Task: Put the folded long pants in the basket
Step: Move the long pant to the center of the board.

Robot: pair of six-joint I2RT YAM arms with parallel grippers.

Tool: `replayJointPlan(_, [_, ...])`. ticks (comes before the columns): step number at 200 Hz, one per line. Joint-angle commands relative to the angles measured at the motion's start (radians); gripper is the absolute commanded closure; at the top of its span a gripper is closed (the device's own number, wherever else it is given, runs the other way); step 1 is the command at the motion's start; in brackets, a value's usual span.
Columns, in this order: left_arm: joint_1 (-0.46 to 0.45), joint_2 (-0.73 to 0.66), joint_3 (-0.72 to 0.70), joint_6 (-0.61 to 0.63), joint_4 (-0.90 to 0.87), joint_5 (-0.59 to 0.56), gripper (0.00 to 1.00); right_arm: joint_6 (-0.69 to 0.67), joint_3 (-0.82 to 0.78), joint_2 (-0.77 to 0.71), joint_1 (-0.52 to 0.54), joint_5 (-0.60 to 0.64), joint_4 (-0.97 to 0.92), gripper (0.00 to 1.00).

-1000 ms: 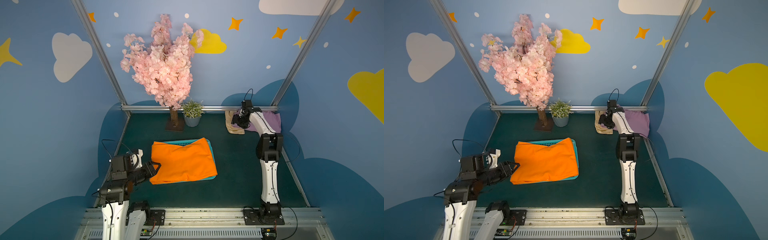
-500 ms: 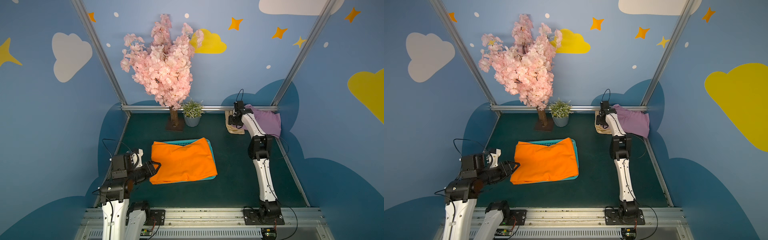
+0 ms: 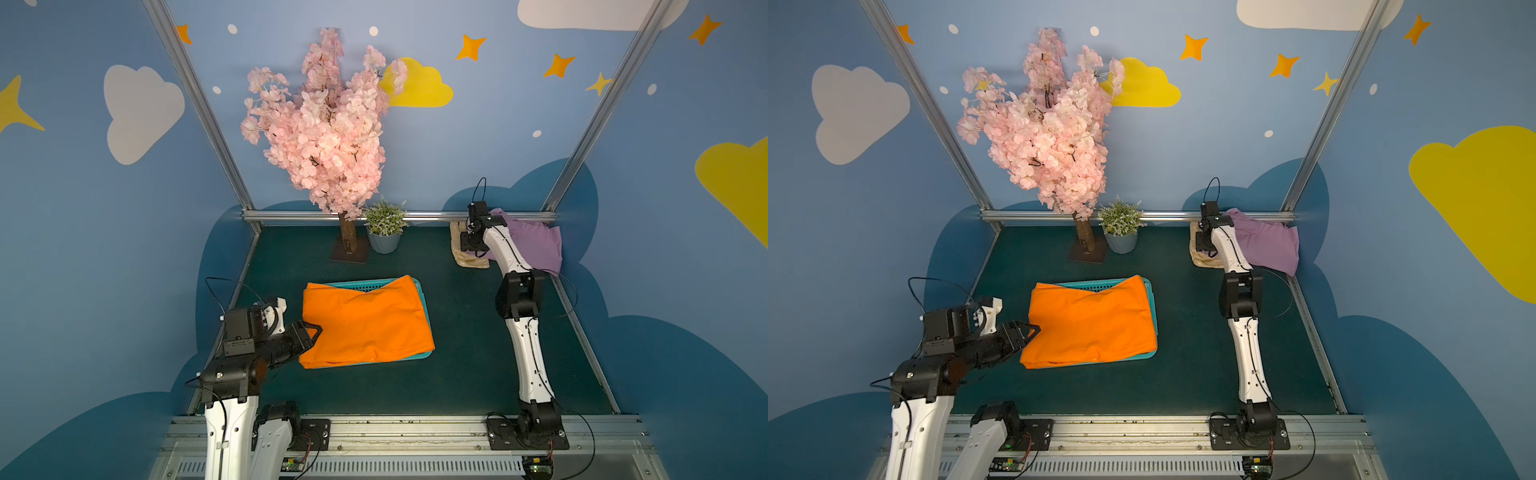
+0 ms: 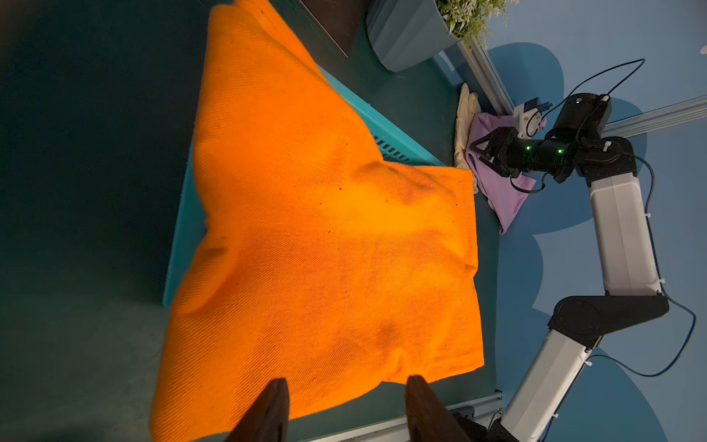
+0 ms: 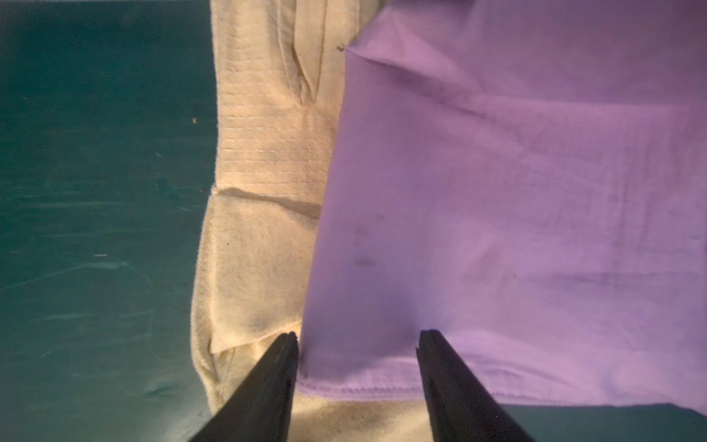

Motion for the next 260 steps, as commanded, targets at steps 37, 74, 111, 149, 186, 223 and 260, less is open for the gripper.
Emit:
replayJointPlan(37, [0.003,0.005,-0.007,0.011,0.008,0.003,0.47,-0.045,0.045,0.029,0.021,0.029,-0.037,0.51])
replayJointPlan(74, [0.003,0.005,-0.007,0.011,0.007,0.004,0.47,-0.033,0.054,0.032,0.011,0.014,-0.045,0.51])
replayJointPlan(111, [0.003,0.005,-0.007,0.010,0.007,0.004,0.47,-0.034,0.061,0.036,0.012,0.016,-0.049,0.54])
replayJointPlan(149, [0.003,0.014,-0.007,0.007,-0.003,-0.002,0.47,-0.039,0.075,0.044,0.012,0.008,-0.058,0.59])
replayJointPlan(186, [0.003,0.042,-0.004,0.006,-0.010,-0.011,0.47,-0.026,0.068,0.044,0.005,-0.019,-0.082,0.66])
replayJointPlan(223, [0.003,0.047,-0.005,0.002,-0.010,-0.018,0.47,-0.011,0.069,0.045,-0.003,-0.023,-0.085,0.73])
replayJointPlan(260, [0.003,0.044,-0.005,0.002,-0.010,-0.023,0.47,0.002,0.071,0.044,-0.015,-0.046,-0.090,1.00])
